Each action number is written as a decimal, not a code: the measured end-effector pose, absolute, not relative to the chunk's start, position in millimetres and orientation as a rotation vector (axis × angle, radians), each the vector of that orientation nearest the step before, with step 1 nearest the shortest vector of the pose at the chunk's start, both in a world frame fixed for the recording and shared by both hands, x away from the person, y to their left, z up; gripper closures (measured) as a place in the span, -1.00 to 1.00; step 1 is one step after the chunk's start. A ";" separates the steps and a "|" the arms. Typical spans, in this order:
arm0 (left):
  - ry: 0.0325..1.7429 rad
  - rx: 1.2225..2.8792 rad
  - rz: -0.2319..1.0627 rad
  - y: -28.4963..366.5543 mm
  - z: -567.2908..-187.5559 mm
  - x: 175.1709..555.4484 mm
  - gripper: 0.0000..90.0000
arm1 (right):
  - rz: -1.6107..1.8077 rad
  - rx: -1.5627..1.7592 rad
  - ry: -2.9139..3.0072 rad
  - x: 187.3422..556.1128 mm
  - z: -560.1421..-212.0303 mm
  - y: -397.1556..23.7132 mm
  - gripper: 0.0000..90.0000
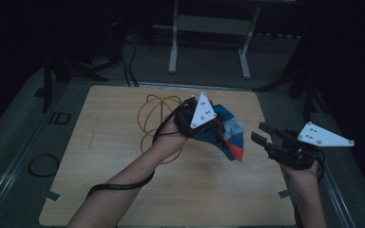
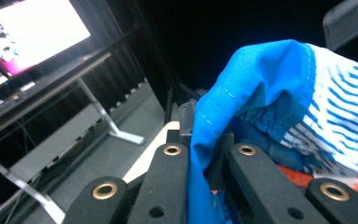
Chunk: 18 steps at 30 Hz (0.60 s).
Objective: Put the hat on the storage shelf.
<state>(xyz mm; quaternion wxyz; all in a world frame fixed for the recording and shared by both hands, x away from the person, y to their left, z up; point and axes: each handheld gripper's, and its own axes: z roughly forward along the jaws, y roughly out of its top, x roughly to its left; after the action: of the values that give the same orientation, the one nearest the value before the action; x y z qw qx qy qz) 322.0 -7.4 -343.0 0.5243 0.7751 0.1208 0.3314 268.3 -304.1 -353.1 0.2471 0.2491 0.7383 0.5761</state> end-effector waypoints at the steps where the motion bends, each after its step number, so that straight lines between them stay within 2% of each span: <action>1: 0.252 1.829 0.753 -2.4 -343.0 321.8 0.98 | 1.568 0.672 2.021 269.1 -354.2 -303.9 0.31; 5: 0.149 1.738 0.705 13.6 -344.3 319.7 0.98 | 1.532 0.641 2.042 267.6 -358.3 -295.1 0.31; 11: 0.031 1.602 0.551 29.6 -347.3 320.3 0.97 | 1.568 0.574 2.081 259.9 -356.5 -276.4 0.26; 16: -0.069 1.555 0.410 33.6 -351.7 319.4 0.97 | 1.584 0.508 2.119 253.6 -353.3 -261.5 0.21; 18: -0.093 1.566 0.415 31.2 -353.2 316.8 0.97 | 1.598 0.491 2.136 252.8 -353.3 -256.2 0.19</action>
<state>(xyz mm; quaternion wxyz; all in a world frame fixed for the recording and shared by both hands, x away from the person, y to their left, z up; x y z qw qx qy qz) 316.8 31.2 -353.2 0.6885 0.6999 -0.0417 0.1855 252.8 -256.2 -353.3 0.2130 0.1767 0.7694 0.5757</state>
